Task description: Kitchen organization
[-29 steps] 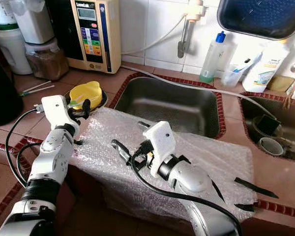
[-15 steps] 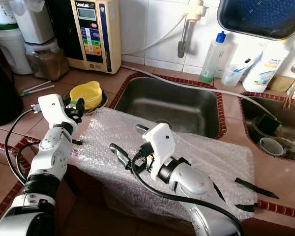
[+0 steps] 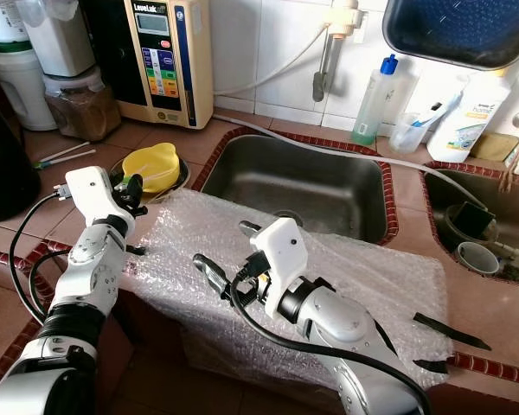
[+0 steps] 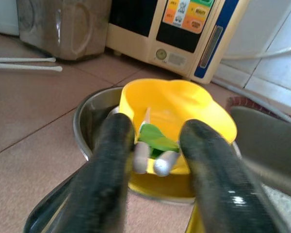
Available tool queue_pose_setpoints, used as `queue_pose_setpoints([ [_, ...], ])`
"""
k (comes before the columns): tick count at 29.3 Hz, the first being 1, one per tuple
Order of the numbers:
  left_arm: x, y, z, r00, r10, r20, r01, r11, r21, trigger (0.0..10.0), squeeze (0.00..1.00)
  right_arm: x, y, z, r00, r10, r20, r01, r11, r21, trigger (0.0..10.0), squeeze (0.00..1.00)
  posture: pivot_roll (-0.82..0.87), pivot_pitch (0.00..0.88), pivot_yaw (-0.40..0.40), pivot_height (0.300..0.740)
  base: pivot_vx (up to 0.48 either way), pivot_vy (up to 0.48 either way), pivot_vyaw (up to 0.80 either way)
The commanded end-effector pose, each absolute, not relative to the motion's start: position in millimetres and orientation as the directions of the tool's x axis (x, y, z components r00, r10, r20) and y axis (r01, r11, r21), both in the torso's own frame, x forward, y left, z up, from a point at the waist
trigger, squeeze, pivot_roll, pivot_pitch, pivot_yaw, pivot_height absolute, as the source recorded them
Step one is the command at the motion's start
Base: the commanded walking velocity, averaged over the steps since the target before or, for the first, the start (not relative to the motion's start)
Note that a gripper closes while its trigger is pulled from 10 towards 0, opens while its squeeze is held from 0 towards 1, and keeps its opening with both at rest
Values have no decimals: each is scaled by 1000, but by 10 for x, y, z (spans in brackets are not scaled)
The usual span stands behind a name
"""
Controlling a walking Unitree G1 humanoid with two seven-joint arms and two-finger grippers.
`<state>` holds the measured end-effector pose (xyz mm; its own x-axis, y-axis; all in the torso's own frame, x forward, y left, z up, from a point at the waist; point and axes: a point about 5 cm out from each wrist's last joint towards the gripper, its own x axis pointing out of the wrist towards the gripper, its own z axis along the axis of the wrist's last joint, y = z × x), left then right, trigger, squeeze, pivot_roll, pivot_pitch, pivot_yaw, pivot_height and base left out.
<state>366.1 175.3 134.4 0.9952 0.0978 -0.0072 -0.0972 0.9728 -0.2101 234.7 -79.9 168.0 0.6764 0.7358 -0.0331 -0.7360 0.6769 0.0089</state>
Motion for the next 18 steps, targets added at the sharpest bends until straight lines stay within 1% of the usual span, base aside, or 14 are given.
queue_pose_setpoints([
  [1,3694,1753,1400,996,90,12,-86,974,-210,0,0,2339,-781,1737,670,742,-19,-742,670,-11,10000,0,-37,0,-14,740,0,0,0],
  [18,3703,1796,1455,994,100,36,-91,974,-208,0,0,2405,-766,1727,676,737,-10,-737,676,-9,10000,0,-15,0,-12,740,0,0,0],
])
